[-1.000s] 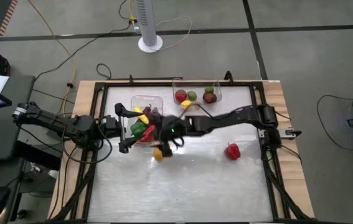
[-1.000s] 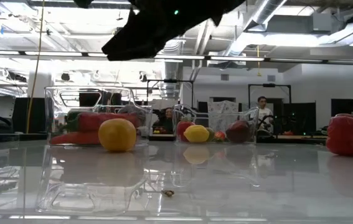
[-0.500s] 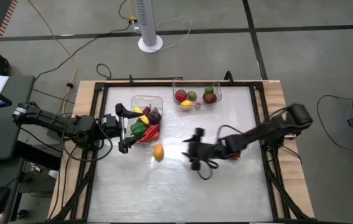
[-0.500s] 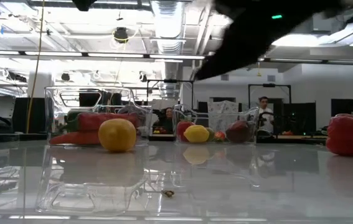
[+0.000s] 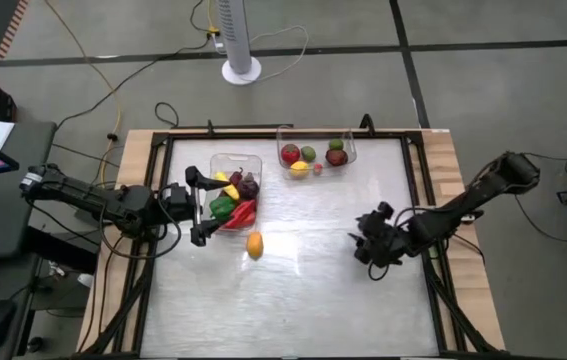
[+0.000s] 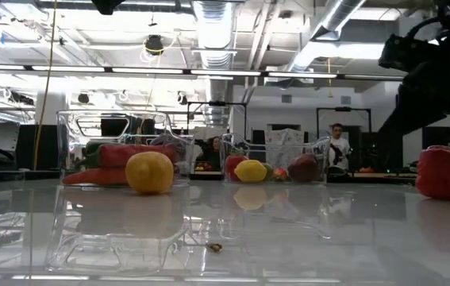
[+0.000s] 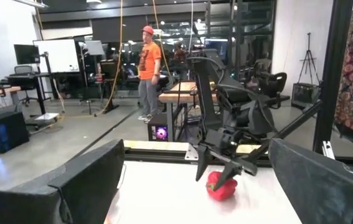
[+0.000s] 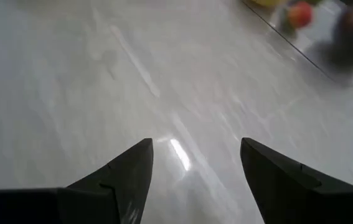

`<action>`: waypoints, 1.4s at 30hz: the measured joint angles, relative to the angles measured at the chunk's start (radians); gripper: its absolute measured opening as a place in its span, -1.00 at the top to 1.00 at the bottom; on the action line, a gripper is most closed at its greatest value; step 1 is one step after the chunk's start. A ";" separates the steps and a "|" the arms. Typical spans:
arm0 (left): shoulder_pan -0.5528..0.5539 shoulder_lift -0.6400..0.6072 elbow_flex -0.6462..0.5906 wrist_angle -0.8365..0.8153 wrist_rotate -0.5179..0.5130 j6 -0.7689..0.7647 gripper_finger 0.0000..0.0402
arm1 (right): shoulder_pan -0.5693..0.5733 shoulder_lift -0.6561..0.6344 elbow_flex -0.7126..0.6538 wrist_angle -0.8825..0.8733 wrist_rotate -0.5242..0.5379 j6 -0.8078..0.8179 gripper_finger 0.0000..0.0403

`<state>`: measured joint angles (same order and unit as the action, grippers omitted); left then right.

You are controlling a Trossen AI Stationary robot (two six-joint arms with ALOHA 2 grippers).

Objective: Sort produce into baskets
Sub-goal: Put the red bell pepper into the left transparent bin

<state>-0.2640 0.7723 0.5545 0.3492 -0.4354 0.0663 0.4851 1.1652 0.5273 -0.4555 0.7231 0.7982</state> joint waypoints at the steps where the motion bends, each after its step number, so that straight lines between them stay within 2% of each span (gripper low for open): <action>1: 0.000 0.000 0.000 -0.001 0.000 -0.001 -0.93 | 0.004 -0.010 -0.003 -0.021 0.007 0.021 -0.34; 8: 0.000 0.000 0.000 -0.027 -0.003 -0.004 -0.93 | 0.074 0.006 -0.018 -0.109 0.018 0.192 -0.34; 14: 0.000 0.000 0.000 -0.047 -0.003 -0.017 -0.93 | 0.163 0.051 -0.105 -0.061 0.063 0.422 -0.34; 18: 0.000 0.000 -0.001 -0.046 -0.003 -0.018 -0.93 | 0.216 0.081 -0.137 -0.027 0.128 0.485 -0.34; 24: 0.000 0.000 -0.001 -0.045 -0.003 -0.025 -0.93 | 0.246 0.103 -0.138 -0.018 0.164 0.492 -0.30; 35: 0.000 0.000 -0.001 -0.045 -0.023 -0.023 -0.93 | 0.248 0.103 -0.130 0.000 0.193 0.477 0.12; 42: 0.000 0.000 -0.001 -0.045 -0.023 -0.023 -0.93 | 0.195 0.105 -0.065 -0.002 0.204 0.308 0.25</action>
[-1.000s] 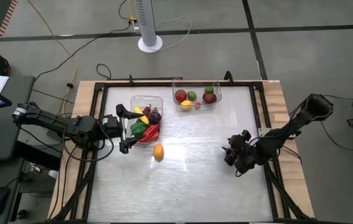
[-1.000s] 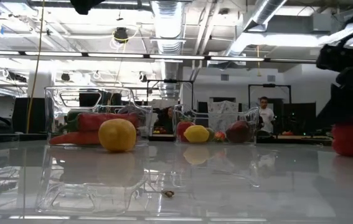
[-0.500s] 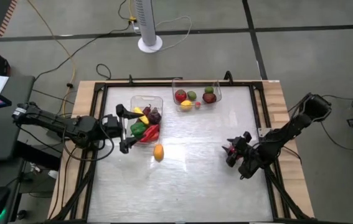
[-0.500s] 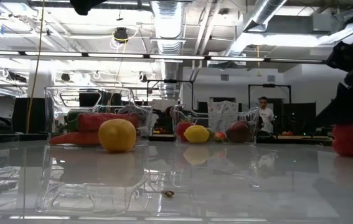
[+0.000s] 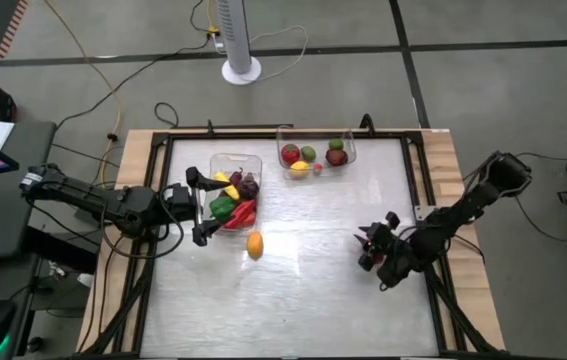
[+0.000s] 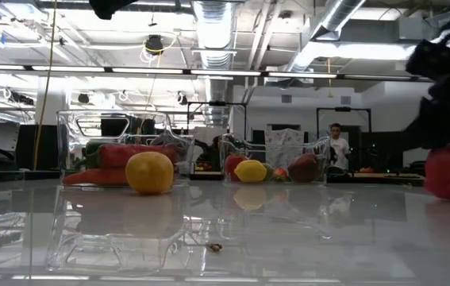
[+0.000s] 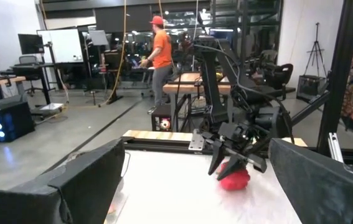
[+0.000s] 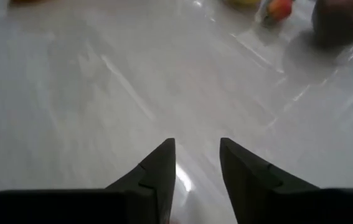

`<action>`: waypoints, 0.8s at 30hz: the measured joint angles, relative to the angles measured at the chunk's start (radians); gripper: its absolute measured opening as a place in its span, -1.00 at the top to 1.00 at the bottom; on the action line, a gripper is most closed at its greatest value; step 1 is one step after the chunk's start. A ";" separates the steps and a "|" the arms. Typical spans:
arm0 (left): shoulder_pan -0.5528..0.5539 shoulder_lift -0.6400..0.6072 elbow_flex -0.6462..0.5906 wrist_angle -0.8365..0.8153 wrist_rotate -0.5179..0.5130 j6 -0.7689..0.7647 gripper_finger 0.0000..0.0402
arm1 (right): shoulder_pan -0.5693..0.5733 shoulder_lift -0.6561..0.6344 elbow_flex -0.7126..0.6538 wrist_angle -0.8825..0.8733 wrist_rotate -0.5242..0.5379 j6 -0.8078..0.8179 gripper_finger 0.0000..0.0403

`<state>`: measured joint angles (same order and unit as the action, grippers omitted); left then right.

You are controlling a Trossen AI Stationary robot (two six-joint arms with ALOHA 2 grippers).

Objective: Sort produce into baskets
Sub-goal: Put the red bell pepper into the left transparent bin

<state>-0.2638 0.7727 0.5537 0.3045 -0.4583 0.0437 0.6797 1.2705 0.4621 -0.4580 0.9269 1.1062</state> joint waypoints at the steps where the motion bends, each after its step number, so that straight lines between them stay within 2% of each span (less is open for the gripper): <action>1: 0.000 0.000 0.000 0.000 0.000 0.000 -0.93 | -0.016 0.000 0.010 0.000 0.002 -0.027 0.28; 8: 0.000 0.000 0.000 0.000 0.000 0.000 -0.93 | -0.115 -0.028 0.086 -0.007 0.002 -0.237 0.44; 12: 0.000 0.000 0.000 0.000 0.000 0.000 -0.93 | -0.117 -0.078 0.133 -0.005 -0.078 -0.373 0.39; 17: 0.000 0.000 0.000 -0.001 -0.001 0.014 -0.93 | -0.097 -0.126 0.153 -0.008 -0.257 -0.416 0.06; 21: 0.000 0.000 0.000 -0.001 -0.001 0.007 -0.93 | -0.076 -0.138 0.153 -0.069 -0.361 -0.316 -0.31; 24: 0.000 0.000 0.000 -0.001 -0.002 0.000 -0.93 | -0.045 -0.138 0.153 -0.162 -0.387 -0.207 -0.53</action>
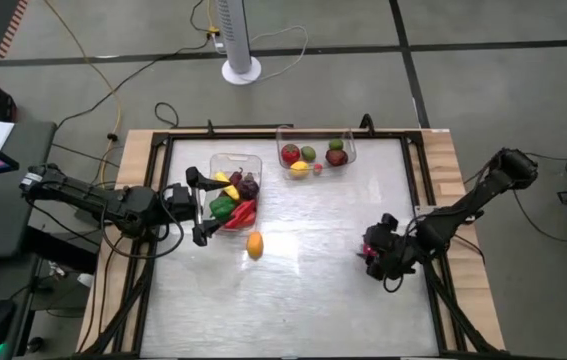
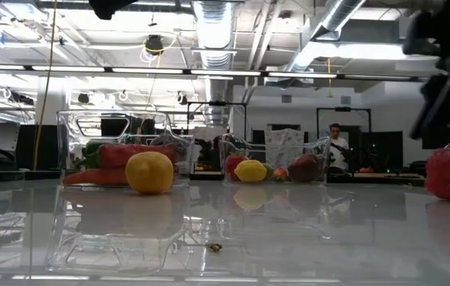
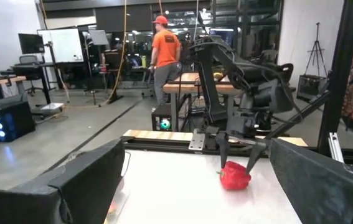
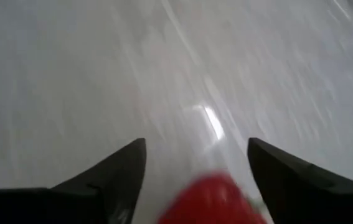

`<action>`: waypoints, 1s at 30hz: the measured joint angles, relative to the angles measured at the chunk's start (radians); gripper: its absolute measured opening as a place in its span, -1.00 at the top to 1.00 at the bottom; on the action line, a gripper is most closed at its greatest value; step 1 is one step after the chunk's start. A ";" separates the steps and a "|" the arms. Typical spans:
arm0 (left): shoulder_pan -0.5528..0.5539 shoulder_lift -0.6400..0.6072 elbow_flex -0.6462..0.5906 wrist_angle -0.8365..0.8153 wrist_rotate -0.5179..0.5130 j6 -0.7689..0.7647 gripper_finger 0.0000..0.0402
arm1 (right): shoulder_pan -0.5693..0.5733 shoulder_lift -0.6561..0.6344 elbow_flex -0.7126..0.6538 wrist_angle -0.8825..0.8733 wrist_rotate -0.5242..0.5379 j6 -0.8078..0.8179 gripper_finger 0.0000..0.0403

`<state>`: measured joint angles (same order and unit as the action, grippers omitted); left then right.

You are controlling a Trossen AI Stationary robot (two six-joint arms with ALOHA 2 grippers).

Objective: Sort produce into baskets
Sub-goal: Put the red bell pepper into the left transparent bin

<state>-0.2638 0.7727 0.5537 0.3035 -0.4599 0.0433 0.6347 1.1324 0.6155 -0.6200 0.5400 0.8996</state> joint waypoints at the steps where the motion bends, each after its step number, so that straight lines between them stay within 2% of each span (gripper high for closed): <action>1: 0.000 0.000 0.000 0.000 0.000 0.000 -0.93 | 0.015 0.000 0.000 -0.037 0.000 0.041 -0.58; 7: 0.000 0.000 0.000 0.000 0.000 -0.002 -0.93 | 0.142 0.007 -0.001 -0.177 0.036 0.261 -0.70; 11: 0.000 0.000 0.000 0.000 0.000 -0.001 -0.93 | 0.218 0.046 -0.038 -0.149 0.125 0.355 -0.69; 15: 0.000 0.000 0.000 0.000 0.000 -0.002 -0.93 | 0.257 0.116 -0.085 -0.089 0.208 0.378 -0.66; 22: 0.000 0.000 0.000 -0.001 0.000 -0.003 -0.93 | 0.304 0.235 -0.088 -0.079 0.322 0.378 -0.63; 30: 0.000 0.000 0.000 -0.001 0.000 -0.003 -0.93 | 0.271 0.261 -0.090 -0.075 0.389 0.278 -0.63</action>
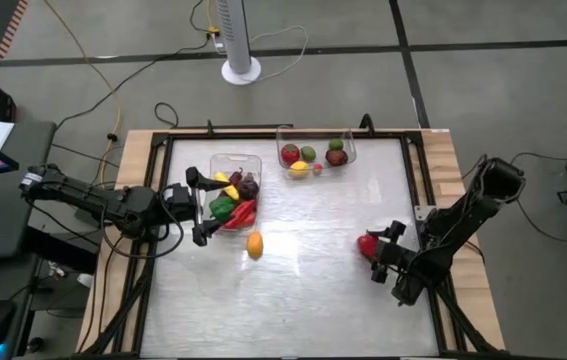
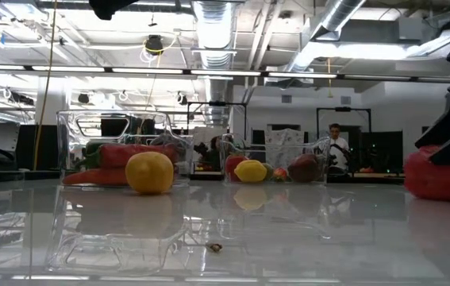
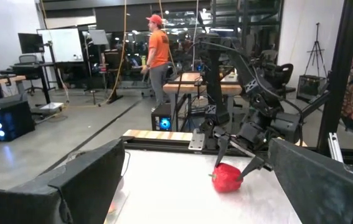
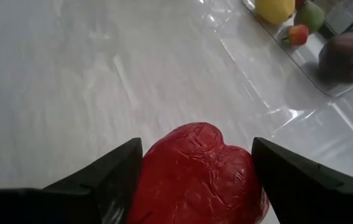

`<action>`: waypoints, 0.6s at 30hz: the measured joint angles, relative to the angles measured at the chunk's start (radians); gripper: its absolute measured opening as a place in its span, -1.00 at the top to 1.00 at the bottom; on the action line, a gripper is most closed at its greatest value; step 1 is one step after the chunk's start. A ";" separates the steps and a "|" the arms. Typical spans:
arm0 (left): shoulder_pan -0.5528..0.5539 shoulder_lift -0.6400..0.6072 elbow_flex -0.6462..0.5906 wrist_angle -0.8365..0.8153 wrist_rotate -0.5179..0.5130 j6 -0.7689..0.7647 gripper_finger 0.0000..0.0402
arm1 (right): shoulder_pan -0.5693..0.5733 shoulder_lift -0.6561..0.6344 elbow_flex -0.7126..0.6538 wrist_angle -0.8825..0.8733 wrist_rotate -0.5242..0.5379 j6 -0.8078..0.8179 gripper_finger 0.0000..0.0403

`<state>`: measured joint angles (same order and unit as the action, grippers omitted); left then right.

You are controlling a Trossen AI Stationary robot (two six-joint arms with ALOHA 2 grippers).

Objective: Sort produce into baskets
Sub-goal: Put the red bell pepper into the left transparent bin

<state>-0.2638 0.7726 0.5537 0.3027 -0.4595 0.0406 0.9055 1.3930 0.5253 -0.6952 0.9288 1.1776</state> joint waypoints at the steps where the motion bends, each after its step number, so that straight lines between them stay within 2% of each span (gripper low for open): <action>1: 0.000 0.000 0.000 0.000 0.000 0.000 -0.93 | -0.004 0.000 0.002 0.000 0.002 -0.011 -0.63; 8: 0.000 0.000 0.000 0.000 0.000 0.002 -0.93 | -0.048 0.002 0.097 -0.046 0.014 -0.161 -0.63; 13: 0.000 0.000 0.000 0.000 0.000 0.001 -0.93 | -0.086 -0.019 0.173 -0.111 0.028 -0.189 -0.63; 18: 0.000 0.000 0.000 -0.001 0.000 0.000 -0.93 | -0.092 -0.064 0.177 -0.112 0.038 -0.185 -0.63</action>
<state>-0.2638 0.7726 0.5537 0.3012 -0.4594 0.0410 0.8138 1.3294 0.7024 -0.8076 0.9667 0.9927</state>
